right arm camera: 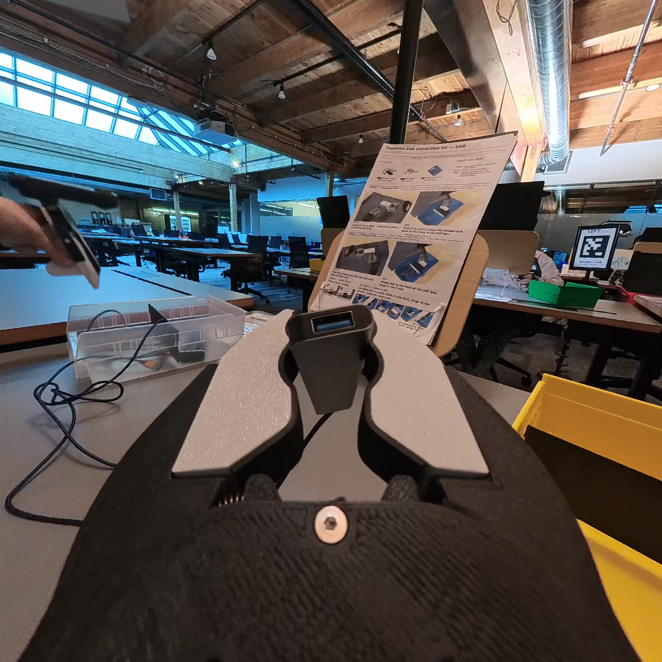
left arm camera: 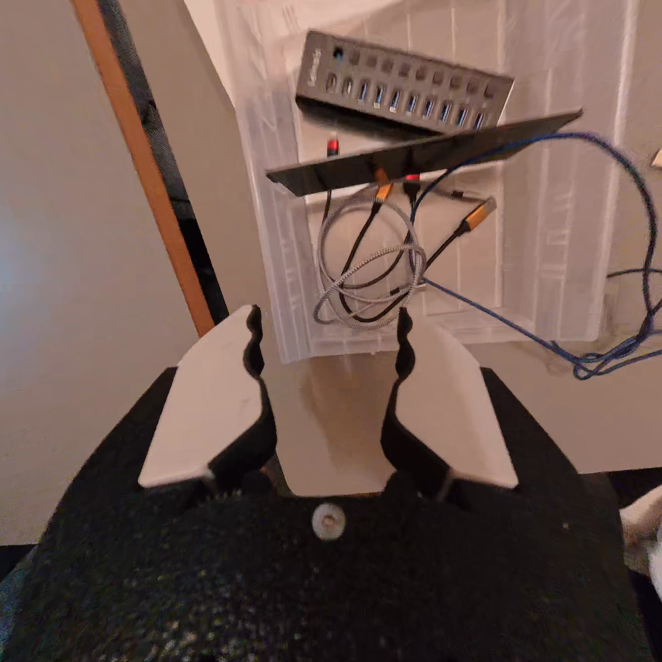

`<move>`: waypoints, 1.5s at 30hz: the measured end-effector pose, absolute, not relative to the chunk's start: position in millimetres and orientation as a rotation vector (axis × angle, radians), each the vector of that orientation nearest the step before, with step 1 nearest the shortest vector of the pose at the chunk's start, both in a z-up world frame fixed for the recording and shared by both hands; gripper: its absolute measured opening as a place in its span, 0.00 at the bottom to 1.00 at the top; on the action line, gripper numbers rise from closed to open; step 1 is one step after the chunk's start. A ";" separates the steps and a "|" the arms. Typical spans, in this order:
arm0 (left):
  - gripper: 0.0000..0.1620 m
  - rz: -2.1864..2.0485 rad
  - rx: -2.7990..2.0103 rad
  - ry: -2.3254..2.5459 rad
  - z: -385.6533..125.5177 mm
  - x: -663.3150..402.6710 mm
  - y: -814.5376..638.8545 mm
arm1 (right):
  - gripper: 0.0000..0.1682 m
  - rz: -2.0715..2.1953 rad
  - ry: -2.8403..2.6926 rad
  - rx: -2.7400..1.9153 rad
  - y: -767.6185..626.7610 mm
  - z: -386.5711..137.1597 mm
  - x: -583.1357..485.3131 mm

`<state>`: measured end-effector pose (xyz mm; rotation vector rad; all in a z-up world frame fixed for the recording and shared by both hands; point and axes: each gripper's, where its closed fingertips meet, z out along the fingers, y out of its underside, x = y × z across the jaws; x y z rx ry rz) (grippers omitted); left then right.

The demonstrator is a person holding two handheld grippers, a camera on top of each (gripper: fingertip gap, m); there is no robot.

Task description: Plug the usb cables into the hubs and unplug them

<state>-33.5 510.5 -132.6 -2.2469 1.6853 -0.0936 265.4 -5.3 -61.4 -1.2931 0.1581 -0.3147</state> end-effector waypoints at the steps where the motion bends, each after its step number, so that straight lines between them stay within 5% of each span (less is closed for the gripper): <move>1: 0.44 -0.147 -2.230 1.622 -119.6 -27.2 507.6 | 0.20 -0.316 0.157 -1.293 -4.8 -61.1 265.1; 4: 0.39 -0.724 -2.194 1.521 -93.4 23.2 446.9 | 0.20 -0.314 0.151 -1.292 -2.0 -61.1 264.0; 7: 0.29 -1.004 -2.230 1.708 -121.9 52.3 369.6 | 0.20 -0.301 0.147 -1.287 2.9 -61.1 263.6; 10: 0.37 -0.955 -2.261 1.793 -168.2 73.8 334.8 | 0.20 -0.290 0.135 -1.290 8.1 -61.1 262.1; 15: 0.11 -0.756 -2.316 1.657 -201.4 95.6 344.6 | 0.20 -0.291 0.126 -1.295 5.5 -60.0 258.5; 27: 0.15 -0.519 -2.239 1.552 -203.5 111.1 362.7 | 0.20 -0.287 0.126 -1.276 -1.0 -56.7 260.6; 30: 0.04 -0.387 -2.099 1.653 -210.4 116.4 363.2 | 0.20 -0.281 0.118 -1.273 1.2 -55.9 258.8; 36: 0.01 -0.754 -1.793 1.646 -157.2 144.9 329.6 | 0.20 -0.294 0.129 -1.275 -8.4 -57.7 260.4; 45: 0.01 -1.152 -1.109 1.492 13.7 146.6 246.0 | 0.20 -0.306 0.142 -1.265 -13.8 -57.4 264.6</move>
